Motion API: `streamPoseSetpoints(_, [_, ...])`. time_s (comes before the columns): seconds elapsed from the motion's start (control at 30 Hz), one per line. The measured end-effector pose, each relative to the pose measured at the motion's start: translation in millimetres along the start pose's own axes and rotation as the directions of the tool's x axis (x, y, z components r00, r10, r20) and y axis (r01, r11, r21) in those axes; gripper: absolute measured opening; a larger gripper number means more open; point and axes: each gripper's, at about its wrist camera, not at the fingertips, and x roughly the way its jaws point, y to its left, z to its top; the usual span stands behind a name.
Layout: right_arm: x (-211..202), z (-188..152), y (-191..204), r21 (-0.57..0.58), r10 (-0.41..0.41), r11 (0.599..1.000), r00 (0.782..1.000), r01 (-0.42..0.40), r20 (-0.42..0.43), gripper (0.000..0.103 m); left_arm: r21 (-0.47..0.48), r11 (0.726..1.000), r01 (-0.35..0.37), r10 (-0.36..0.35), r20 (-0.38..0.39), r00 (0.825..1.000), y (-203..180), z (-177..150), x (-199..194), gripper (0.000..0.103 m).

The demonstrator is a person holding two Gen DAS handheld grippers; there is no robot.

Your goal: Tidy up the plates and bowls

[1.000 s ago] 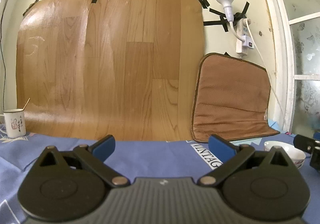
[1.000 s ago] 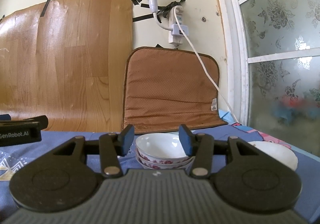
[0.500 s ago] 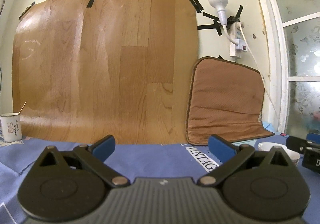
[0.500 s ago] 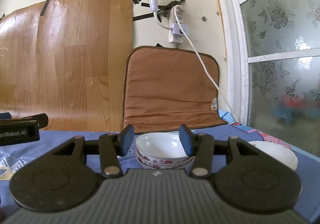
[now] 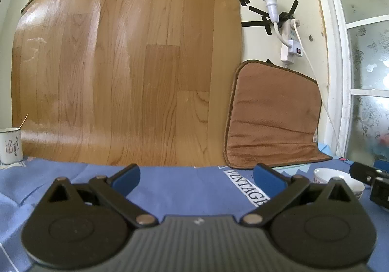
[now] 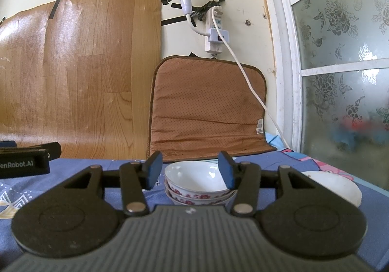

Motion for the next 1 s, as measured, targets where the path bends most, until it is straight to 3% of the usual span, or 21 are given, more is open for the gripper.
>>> streamPoseSetpoints(0.87, [0.3, 0.4, -0.5, 0.003, -0.003, 1.000, 1.000, 0.003, -0.003, 0.055, 0.023, 0.999, 0.026, -0.025, -0.054, 0.998, -3.0, 0.3, 7.3, 0.103])
streamPoseSetpoints(1.0, [-0.8, 0.4, -4.4, 0.038, 0.000, 0.999, 0.999, 0.001, -0.033, 0.055, 0.035, 0.998, 0.044, -0.041, -0.068, 0.997, -5.0, 0.3, 8.9, 0.103])
